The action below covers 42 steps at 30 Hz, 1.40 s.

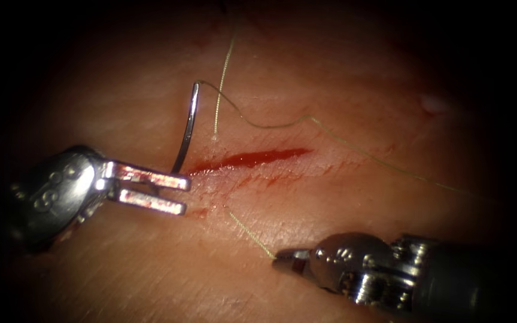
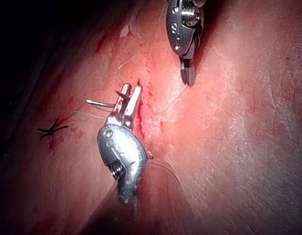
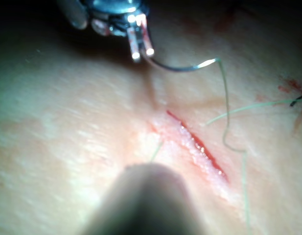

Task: Wound Closure

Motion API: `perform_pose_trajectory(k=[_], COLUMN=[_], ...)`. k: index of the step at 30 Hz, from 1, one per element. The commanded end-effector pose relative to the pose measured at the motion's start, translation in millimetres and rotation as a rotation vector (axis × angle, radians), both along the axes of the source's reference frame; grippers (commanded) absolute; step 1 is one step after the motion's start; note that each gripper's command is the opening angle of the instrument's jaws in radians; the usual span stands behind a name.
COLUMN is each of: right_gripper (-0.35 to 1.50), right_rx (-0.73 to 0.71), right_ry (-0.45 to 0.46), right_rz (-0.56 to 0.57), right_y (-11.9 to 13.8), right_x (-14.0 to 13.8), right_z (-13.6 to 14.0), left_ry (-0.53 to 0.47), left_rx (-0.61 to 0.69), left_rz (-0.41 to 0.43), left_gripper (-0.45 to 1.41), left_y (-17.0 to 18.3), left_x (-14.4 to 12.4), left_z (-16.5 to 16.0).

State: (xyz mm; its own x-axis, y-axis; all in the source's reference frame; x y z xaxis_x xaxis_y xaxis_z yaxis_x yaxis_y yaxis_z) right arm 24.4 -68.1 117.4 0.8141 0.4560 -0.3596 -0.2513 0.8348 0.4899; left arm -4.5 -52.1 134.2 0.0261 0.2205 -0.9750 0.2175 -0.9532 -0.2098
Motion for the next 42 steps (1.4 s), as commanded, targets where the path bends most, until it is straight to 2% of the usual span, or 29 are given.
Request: perform_pose_trajectory(k=[1, 5, 20, 29, 38, 42], right_gripper=[-0.35, -0.35, -0.35, -0.35, -0.35, -0.35], right_rx=[0.005, 0.012, 0.043, 0.075, 0.122, 0.120], right_ry=[-0.002, -0.005, 0.003, 0.006, -0.004, -0.006], right_rz=[0.005, 0.014, 0.009, 0.001, 0.006, 0.009], right_y=[-0.7, -1.9, -5.3, -6.5, -7.3, -7.5], right_x=[-1.0, -3.1, -6.2, -7.6, -12.1, -12.4], right_z=[0.2, -0.5, -2.7, -3.6, -6.0, -6.3], left_ry=[-0.003, -0.005, -0.005, -0.002, -0.003, -0.003], left_rx=[-0.002, -0.002, 0.003, 0.001, 0.001, 0.001], left_rz=[0.003, 0.006, 0.009, 0.011, 0.011, 0.011], left_gripper=[-0.45, -0.45, -0.45, -0.45, -0.45, -0.45], left_y=[0.2, 0.1, -0.1, -0.2, -0.2, -0.2], left_x=[-0.5, -0.5, -0.6, -0.6, -0.5, -0.6], left_z=[0.7, 0.6, 0.6, 0.8, 0.7, 0.7])
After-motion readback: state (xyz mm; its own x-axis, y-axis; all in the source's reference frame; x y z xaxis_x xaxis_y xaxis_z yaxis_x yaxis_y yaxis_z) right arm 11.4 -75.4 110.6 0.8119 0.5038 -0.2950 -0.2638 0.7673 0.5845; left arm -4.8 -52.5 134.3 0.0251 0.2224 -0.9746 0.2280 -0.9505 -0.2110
